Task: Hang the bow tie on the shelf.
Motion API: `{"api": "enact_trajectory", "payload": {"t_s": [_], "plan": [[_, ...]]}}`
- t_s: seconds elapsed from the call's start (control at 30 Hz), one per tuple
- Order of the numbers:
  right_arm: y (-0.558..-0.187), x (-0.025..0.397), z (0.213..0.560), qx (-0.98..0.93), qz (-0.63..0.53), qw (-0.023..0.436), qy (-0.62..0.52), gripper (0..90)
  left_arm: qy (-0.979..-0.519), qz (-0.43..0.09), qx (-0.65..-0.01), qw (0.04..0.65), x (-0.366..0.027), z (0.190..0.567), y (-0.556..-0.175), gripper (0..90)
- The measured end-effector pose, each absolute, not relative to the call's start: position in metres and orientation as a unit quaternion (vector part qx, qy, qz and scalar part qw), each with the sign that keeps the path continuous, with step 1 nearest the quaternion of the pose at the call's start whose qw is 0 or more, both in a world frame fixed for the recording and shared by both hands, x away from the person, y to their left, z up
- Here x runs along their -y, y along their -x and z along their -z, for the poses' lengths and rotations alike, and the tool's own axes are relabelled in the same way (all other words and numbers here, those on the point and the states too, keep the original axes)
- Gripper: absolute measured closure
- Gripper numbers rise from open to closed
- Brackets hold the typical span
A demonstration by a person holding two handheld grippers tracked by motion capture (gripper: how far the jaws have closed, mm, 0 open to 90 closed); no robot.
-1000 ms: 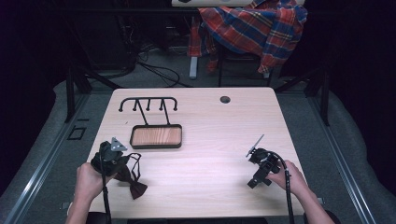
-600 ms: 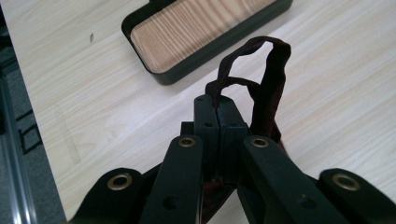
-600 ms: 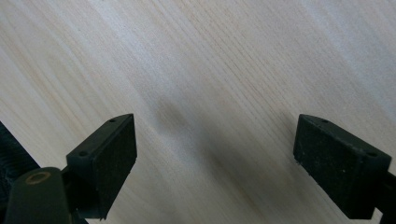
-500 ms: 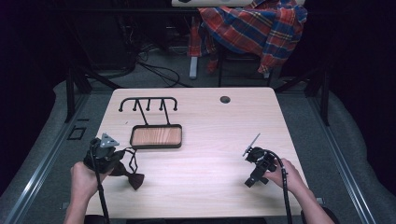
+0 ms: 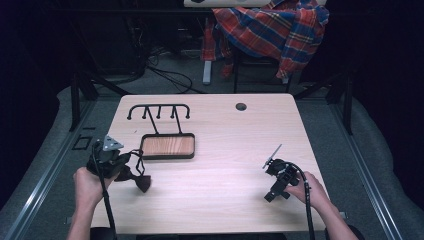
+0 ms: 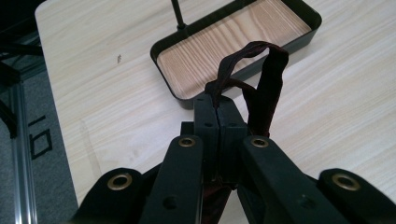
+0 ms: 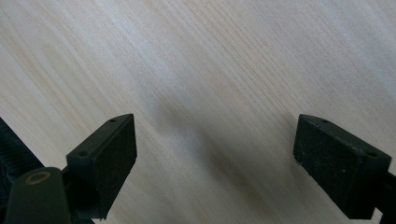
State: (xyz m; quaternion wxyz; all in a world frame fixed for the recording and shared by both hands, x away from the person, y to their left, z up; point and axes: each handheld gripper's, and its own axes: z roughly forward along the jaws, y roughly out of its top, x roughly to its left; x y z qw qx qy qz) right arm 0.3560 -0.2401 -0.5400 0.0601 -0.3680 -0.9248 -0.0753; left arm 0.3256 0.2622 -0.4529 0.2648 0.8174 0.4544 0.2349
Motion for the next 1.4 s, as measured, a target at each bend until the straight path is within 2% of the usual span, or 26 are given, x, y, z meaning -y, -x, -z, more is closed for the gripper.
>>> {"api": "enact_trajectory", "payload": {"t_s": [1.4], "plan": [[-0.356,0.239,0.54,0.925,0.077,0.062,0.367,13.1,-0.8,-0.259,-0.466,0.276,-0.266,0.419,-0.357,89.3]]}}
